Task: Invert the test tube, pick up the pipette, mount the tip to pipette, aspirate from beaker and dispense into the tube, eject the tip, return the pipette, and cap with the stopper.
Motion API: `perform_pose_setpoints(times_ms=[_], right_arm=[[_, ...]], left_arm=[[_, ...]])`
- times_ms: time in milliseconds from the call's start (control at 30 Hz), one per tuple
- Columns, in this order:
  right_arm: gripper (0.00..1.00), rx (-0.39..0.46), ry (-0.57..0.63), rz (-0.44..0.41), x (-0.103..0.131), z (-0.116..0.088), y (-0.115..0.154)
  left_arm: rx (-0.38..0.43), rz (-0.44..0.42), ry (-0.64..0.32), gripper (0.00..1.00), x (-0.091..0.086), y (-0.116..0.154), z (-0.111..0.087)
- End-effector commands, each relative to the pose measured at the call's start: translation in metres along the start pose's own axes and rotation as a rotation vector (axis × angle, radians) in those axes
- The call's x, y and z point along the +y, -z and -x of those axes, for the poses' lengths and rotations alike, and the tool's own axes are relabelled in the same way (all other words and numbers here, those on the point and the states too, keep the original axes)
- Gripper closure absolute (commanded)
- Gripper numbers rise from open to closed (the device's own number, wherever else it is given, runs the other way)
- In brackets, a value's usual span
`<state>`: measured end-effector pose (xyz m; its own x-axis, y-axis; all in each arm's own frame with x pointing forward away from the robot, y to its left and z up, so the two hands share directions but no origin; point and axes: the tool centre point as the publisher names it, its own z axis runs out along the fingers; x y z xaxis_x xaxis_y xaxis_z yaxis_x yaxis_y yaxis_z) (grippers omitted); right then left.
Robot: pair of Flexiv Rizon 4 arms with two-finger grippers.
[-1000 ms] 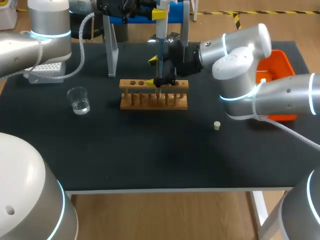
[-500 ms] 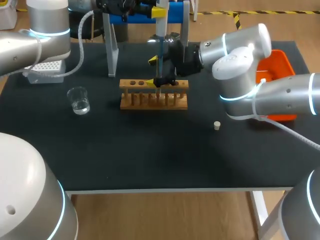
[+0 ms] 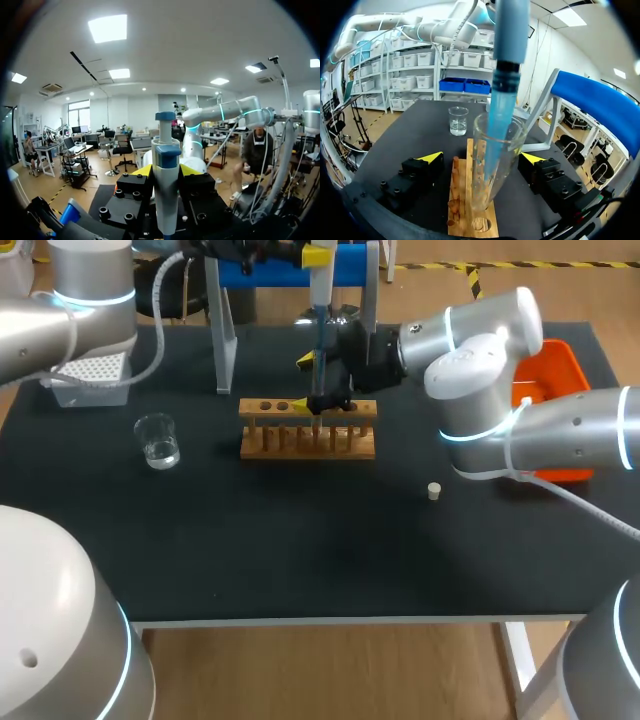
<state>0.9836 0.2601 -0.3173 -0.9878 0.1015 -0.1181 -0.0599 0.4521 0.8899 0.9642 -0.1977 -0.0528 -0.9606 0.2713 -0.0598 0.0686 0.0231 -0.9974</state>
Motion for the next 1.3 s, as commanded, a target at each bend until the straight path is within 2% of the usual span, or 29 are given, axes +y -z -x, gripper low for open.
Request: perform_pose_setpoints(times_ms=[33,933,1300], right_arm=[[0.00,0.004,-0.001,-0.004,0.001,0.001,0.001],[0.00,0.004,-0.001,-0.004,0.001,0.001,0.001],[0.00,0.004,-0.001,-0.004,0.001,0.001,0.001]], left_arm=[[-0.003,0.009,-0.002,1.00,-0.005,-0.001,-0.003],[0.000,0.025,-0.029,1.00,-0.037,-0.008,-0.011],[0.000,0.064,-0.045,1.00,-0.058,-0.012,-0.015]])
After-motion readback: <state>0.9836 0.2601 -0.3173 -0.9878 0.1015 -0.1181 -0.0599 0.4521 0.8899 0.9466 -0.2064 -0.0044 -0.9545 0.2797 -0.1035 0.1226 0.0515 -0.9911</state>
